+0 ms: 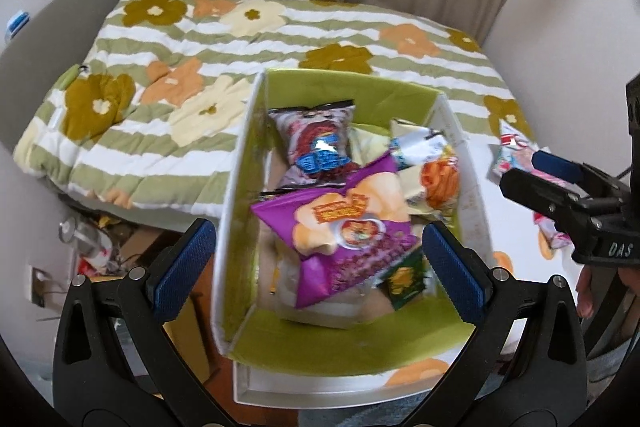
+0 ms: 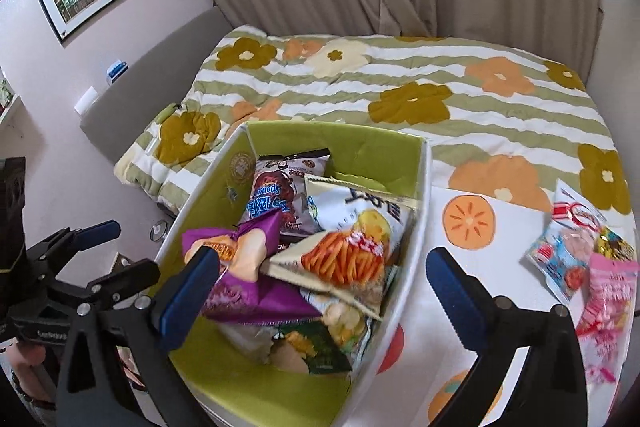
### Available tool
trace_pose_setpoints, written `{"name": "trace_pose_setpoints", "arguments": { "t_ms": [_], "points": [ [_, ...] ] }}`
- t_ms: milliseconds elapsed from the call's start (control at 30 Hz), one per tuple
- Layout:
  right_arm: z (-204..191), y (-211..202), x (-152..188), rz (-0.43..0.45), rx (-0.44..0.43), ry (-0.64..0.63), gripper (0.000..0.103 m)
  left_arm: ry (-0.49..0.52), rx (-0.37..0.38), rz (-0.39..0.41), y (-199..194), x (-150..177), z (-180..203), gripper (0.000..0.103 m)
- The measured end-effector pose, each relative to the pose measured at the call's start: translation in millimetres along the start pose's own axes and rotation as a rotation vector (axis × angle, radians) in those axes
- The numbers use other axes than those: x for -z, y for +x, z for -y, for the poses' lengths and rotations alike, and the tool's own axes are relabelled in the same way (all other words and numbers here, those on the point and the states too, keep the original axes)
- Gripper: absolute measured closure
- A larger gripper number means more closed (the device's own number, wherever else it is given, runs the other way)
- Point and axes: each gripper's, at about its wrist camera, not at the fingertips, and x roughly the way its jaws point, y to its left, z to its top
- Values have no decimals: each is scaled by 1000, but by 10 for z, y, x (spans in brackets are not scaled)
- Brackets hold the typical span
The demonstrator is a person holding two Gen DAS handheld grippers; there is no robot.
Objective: Organize snacks
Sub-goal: 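Lift both bags over the green box and release them inside, then grasp the Oishi shrimp flakes bag with the left tool while the right tool grasps the pink marshmallow bag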
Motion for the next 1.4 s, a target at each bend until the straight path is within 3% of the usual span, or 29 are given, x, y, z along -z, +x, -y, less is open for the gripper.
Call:
{"name": "trace_pose_setpoints", "arguments": {
  "t_ms": [300, 533, 733, 1033, 1400],
  "points": [
    [307, -626, 275, 64, 105, 47, 0, 76, 98, 19, -49, -77, 610, 1],
    [914, -1087, 515, 121, 167, 114, 0, 150, 146, 34, 0, -145, 1466, 0],
    [1541, -1460, 690, 146, 276, 120, 0, 186, 192, 11, 245, -194, 2303, 1],
    [2518, -1603, 895, 113, 292, 164, 0, 216, 177, -40, 816, -290, 3302, 1],
    [3176, -1195, 1108, 44, 283, 263, 0, 262, 157, -157, 1899, -558, 3814, 0]
  ]
}}
